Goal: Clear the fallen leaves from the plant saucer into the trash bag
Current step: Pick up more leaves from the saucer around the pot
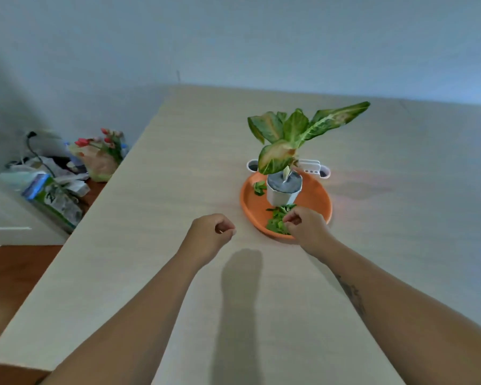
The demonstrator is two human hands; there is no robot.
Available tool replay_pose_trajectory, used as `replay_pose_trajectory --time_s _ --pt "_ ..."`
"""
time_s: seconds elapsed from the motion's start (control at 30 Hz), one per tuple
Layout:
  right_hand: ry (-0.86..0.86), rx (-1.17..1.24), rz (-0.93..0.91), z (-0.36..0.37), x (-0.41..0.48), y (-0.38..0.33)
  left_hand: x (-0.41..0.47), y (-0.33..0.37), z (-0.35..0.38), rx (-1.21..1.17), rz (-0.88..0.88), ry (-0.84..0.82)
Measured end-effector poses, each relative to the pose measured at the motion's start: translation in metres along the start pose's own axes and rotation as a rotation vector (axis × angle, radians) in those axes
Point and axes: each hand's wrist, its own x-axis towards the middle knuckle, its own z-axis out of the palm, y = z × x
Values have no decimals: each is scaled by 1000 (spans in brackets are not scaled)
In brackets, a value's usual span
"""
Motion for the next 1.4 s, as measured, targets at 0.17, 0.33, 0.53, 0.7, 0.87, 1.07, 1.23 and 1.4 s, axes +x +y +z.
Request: replay_pose_trajectory --time_s 0.17,0.33,0.53,0.7,0.87,1.07,1.23,1.4 --pt "-148 -255 -37 -24 47 50 43 30 44 77 2 -100" --pt "-251 -472 -124 -33 71 65 75 38 81 357 65 -210" --pt "-391 -731 -256 -27 97 74 103 33 117 646 121 -289" --pt "-481 -741 -300 -21 115 79 122 27 133 668 119 -341" --pt "-526 -741 -319 -20 124 86 130 27 143 624 123 -349" --pt "-530 -651 -310 -23 126 87 138 28 141 588 107 -346" --pt "-546 -675 -312 -21 122 85 139 27 141 609 70 -402" --pt "-557 -585 -284 -22 126 87 143 24 140 561 95 -382"
